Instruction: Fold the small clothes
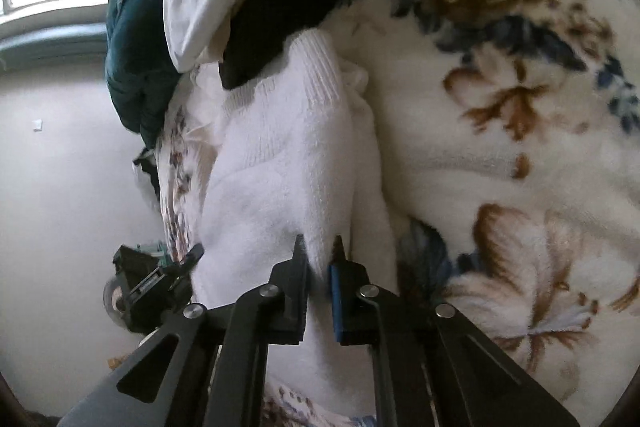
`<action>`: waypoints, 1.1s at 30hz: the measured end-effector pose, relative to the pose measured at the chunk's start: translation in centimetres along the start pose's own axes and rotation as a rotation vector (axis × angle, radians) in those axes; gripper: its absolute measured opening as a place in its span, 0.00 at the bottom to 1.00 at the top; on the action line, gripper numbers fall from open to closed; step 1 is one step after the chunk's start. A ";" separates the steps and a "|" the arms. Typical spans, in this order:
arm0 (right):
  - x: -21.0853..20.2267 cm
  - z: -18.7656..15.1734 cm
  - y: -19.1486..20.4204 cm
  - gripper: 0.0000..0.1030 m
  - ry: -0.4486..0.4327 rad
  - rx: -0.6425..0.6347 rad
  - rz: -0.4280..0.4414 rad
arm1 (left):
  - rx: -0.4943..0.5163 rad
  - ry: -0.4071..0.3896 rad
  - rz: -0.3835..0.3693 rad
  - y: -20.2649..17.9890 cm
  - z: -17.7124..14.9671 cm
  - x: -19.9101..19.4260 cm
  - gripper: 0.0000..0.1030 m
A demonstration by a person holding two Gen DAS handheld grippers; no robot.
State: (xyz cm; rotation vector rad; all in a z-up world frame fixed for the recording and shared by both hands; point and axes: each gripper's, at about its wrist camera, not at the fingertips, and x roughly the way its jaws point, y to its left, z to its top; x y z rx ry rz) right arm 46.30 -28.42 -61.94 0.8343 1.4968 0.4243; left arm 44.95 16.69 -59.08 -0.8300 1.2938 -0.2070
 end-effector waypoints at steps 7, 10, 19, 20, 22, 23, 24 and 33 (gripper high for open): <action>-0.8 0.9 -0.5 0.77 0.015 0.041 0.030 | -0.044 0.035 -0.108 0.8 -1.1 -1.1 0.71; 0.3 -0.4 -3.0 0.77 0.072 0.079 0.085 | -0.077 0.121 -0.166 1.2 -1.9 0.0 0.71; 1.8 -3.4 -4.0 0.78 0.091 0.139 0.116 | -0.057 0.113 -0.093 -0.3 -6.9 -1.7 0.52; 1.9 -3.8 -4.0 0.78 0.092 0.144 0.116 | -0.081 0.114 -0.145 -0.5 -7.2 -1.3 0.25; 2.3 -4.3 -3.9 0.78 0.102 0.150 0.125 | -0.181 0.122 -0.321 -0.1 -7.7 -0.9 0.19; 2.5 -4.5 -3.9 0.78 0.106 0.150 0.122 | -0.255 0.114 -0.435 0.5 -7.8 -0.6 0.17; 3.1 -4.5 -3.6 0.78 0.109 0.151 0.113 | -0.314 0.109 -0.483 1.3 -7.9 -0.4 0.17; 3.4 -3.1 -2.5 0.77 0.093 0.129 0.070 | -0.137 0.063 -0.109 3.7 -4.5 -4.8 0.69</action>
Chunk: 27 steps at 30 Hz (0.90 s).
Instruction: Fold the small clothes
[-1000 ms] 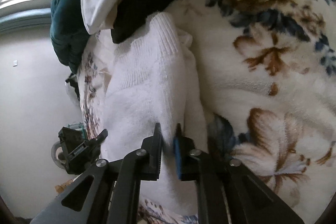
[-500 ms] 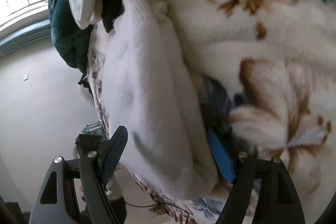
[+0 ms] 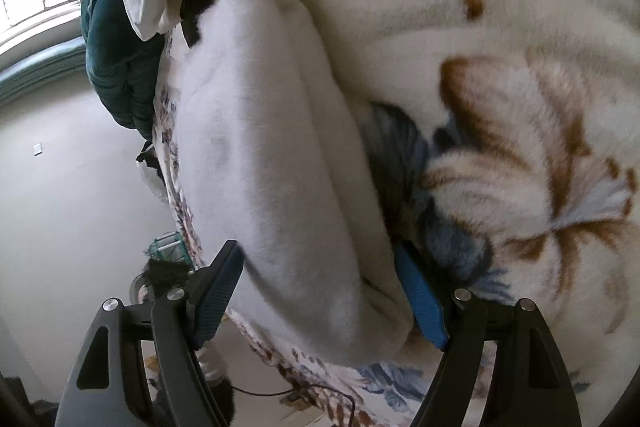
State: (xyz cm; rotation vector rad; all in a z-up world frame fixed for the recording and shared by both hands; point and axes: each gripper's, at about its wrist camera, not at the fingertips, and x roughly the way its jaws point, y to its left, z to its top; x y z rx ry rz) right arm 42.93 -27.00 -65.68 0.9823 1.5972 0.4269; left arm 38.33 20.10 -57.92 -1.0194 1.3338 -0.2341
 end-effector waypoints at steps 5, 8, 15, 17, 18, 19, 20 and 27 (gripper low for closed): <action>1.3 1.5 -0.6 0.90 0.053 -0.012 0.094 | 0.051 0.010 -0.127 -1.4 3.5 2.7 0.78; 3.4 2.9 -1.5 0.99 0.084 0.017 0.198 | 0.059 0.129 -0.170 -2.1 5.1 8.1 0.78; 6.6 4.4 0.6 0.98 0.150 -0.064 0.193 | 0.195 0.228 -0.174 -5.9 5.0 12.7 0.68; 7.2 4.5 1.8 0.68 0.134 -0.094 0.189 | 0.198 0.214 -0.160 -6.4 4.6 12.5 0.33; 7.5 4.5 2.3 0.56 0.130 -0.099 0.175 | 0.202 0.199 -0.158 -6.6 4.5 12.1 0.32; 7.5 4.5 2.8 0.50 0.115 -0.102 0.169 | 0.201 0.187 -0.163 -6.9 4.3 11.5 0.32; 7.2 4.3 3.3 0.45 0.096 -0.112 0.171 | 0.190 0.175 -0.177 -7.2 4.1 10.8 0.31; 1.4 1.8 8.6 0.41 0.016 -0.180 0.220 | 0.265 0.137 -0.217 -14.6 2.8 4.5 0.31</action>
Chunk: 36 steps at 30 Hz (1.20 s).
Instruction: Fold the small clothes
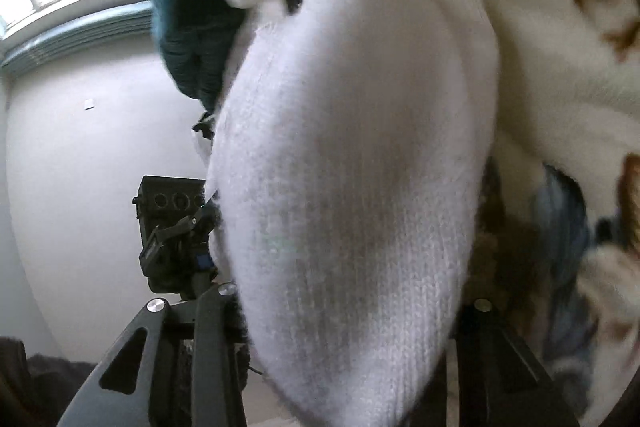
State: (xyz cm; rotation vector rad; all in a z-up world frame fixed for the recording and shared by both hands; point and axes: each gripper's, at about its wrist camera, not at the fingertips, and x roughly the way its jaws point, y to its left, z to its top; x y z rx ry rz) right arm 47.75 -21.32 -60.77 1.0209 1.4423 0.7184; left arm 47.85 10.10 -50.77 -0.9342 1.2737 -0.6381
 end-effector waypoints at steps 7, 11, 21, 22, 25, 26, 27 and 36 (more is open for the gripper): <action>-8.2 3.6 10.9 0.40 -0.120 -0.110 0.024 | 0.151 -0.033 -0.061 -12.3 6.5 -1.8 0.31; -12.2 9.7 15.8 0.40 -0.198 -0.189 0.004 | 0.237 -0.070 -0.076 -17.2 13.6 -0.3 0.33; -8.9 28.6 9.1 0.41 -0.147 -0.106 -0.169 | 0.217 -0.006 0.152 -9.2 25.4 12.7 0.35; -8.3 29.6 7.8 0.41 -0.129 -0.080 -0.177 | 0.211 0.006 0.160 -8.3 25.0 13.0 0.35; -7.7 31.0 6.1 0.47 -0.107 -0.054 -0.206 | 0.201 0.026 0.160 -6.9 24.9 13.0 0.38; -7.8 31.3 6.0 0.55 -0.098 -0.040 -0.219 | 0.205 0.024 0.165 -7.1 24.8 12.4 0.38; -8.0 31.0 5.9 0.59 -0.100 -0.038 -0.243 | 0.212 0.014 0.180 -7.4 24.6 11.7 0.38; -11.9 25.0 12.8 0.97 -0.366 -0.248 -0.894 | 0.463 -0.287 0.586 -13.6 22.0 7.1 0.84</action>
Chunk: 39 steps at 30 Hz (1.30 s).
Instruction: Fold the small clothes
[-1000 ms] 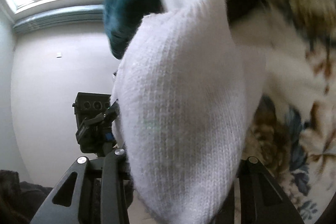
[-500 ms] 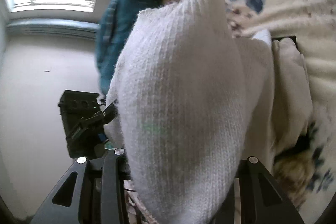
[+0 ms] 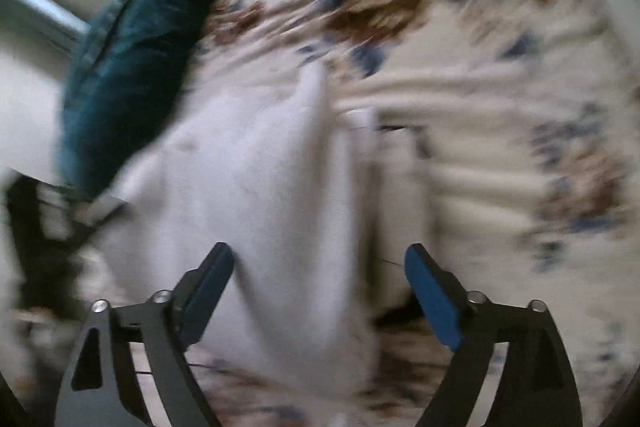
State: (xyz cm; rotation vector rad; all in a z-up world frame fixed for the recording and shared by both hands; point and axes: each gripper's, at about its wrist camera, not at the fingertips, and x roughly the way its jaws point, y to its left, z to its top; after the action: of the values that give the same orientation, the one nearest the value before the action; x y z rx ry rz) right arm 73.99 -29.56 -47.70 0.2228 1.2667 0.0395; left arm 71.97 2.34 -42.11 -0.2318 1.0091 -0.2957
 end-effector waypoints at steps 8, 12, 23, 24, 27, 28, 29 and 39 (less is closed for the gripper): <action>-4.2 -7.9 4.1 1.00 -0.121 -0.042 -0.273 | 0.066 0.035 0.206 -2.9 -3.2 -4.3 1.00; -8.2 -10.6 6.2 1.00 -0.143 -0.029 -0.305 | 0.090 0.021 0.263 -5.0 -4.6 -8.0 1.00; -27.7 -17.4 10.2 1.00 -0.311 -0.059 -0.332 | 0.102 -0.073 0.262 -11.6 -7.9 -23.9 1.00; -29.6 -18.2 10.4 1.00 -0.330 -0.065 -0.336 | 0.104 -0.082 0.261 -12.3 -8.3 -25.6 1.00; -35.4 -20.8 10.9 1.00 -0.384 -0.073 -0.337 | 0.117 -0.126 0.268 -14.2 -9.4 -30.2 1.00; -36.9 -21.6 11.0 1.00 -0.395 -0.075 -0.338 | 0.122 -0.134 0.269 -14.8 -9.7 -31.4 1.00; -38.5 -22.5 11.2 1.00 -0.406 -0.075 -0.338 | 0.124 -0.143 0.264 -15.5 -10.1 -32.8 1.00; -51.9 -31.1 11.9 1.00 -0.514 -0.058 -0.290 | 0.146 -0.203 0.245 -20.1 -15.0 -43.2 1.00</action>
State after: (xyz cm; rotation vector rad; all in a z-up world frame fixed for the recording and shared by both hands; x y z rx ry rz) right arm 29.90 -21.35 -5.35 -0.0064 0.7738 -0.2184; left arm 34.87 -2.21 -8.98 -0.0042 0.8013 -0.1182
